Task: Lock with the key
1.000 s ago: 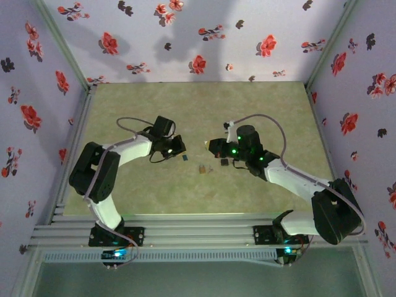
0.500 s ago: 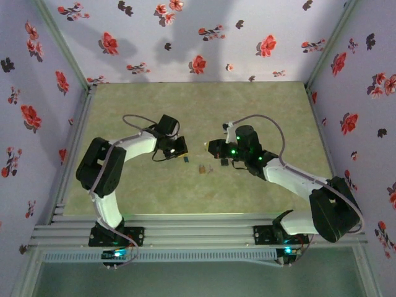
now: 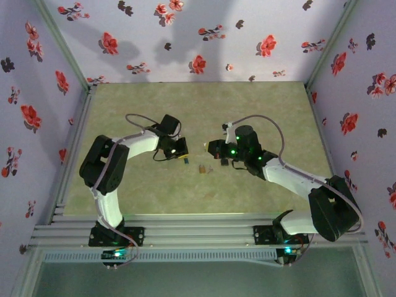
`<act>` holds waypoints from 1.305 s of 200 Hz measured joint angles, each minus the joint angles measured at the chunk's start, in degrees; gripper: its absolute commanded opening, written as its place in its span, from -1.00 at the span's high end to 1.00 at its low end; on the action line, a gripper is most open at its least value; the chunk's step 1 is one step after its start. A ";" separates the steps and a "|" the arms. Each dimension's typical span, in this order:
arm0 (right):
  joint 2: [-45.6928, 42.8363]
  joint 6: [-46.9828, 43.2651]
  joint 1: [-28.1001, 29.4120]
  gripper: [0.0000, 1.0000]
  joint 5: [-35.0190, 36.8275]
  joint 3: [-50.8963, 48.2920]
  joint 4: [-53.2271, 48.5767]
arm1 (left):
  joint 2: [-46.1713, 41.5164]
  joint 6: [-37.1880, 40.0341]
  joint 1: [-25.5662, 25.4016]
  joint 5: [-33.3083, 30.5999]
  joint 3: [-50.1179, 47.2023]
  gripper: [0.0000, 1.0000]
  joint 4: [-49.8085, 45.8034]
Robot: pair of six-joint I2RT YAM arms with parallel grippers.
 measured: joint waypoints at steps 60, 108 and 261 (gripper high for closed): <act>0.07 0.02 0.11 1.00 -0.02 0.02 0.00 | 0.68 1.03 -0.17 -0.35 0.76 1.00 -1.73; 0.70 0.00 0.17 1.00 -0.07 0.13 -0.02 | 1.29 1.44 -0.37 -0.68 1.64 0.92 -3.37; 1.62 0.00 0.66 1.00 -0.68 0.44 -0.02 | 2.91 2.82 -0.50 -0.94 3.48 0.66 -5.92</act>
